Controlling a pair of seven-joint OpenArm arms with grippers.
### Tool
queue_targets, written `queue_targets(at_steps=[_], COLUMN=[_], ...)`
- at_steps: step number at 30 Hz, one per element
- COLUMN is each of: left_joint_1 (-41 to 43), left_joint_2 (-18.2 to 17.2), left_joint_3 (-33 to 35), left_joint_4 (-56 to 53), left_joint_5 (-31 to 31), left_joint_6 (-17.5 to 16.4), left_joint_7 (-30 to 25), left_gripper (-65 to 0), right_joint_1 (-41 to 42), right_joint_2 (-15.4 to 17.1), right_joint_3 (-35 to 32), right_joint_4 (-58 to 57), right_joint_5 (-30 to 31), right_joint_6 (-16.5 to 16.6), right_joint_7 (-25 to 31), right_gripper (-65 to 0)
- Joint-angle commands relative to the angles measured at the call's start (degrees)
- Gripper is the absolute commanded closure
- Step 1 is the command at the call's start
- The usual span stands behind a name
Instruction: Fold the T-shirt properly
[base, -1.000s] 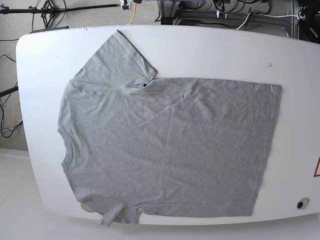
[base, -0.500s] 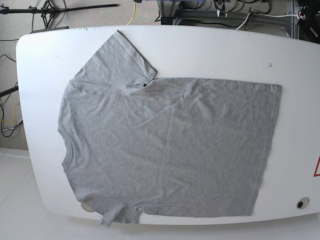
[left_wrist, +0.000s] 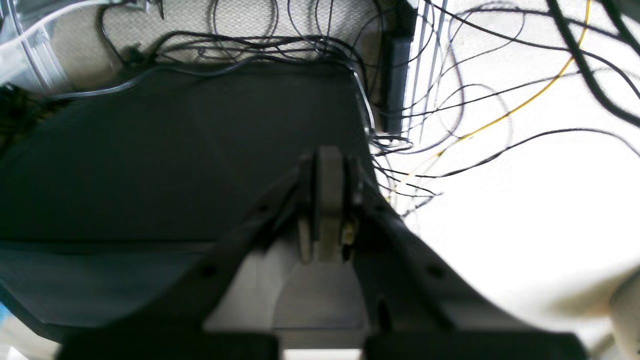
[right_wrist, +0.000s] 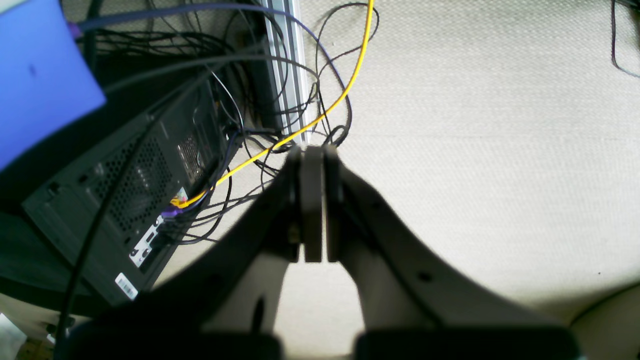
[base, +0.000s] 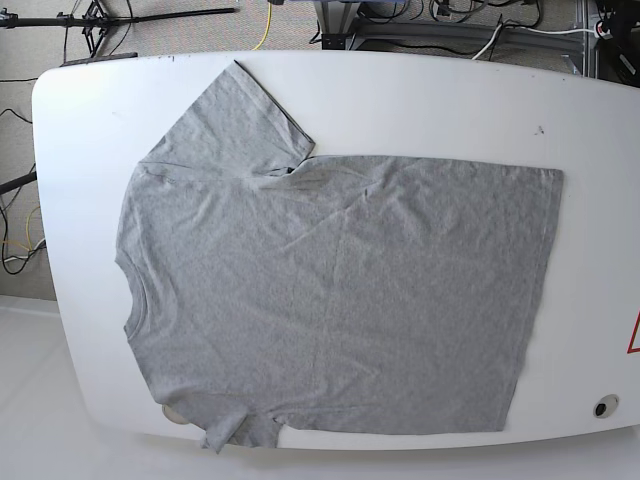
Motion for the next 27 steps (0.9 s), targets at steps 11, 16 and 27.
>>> queue_targets(at_steps=[11,16,27], left_joint_1=[1.19,0.79,2.61], left_joint_2=[-0.55,-0.53,-0.57], left_joint_3=[-1.79,-2.10,-1.82], left_joint_4=[0.82,0.63,2.48], left_joint_5=[0.31,0.05,-0.03], left_joint_6=[-0.24,-0.37,-0.16], left_joint_7=[0.46,0.16,-4.80], left_gripper=[0.0,0.0,0.0], right_joint_1=[-0.99,-1.86,-6.48], right_joint_2=[-0.28,0.01,0.93], right_joint_3=[0.21,0.08,0.03], right_joint_4=[0.30,0.54,0.91], right_joint_5=[-0.51,-0.54,-0.44], right_joint_6=[0.67,0.75,0.98], right_joint_7=[-0.15,1.16,12.47], right_gripper=[0.0,0.0,0.0])
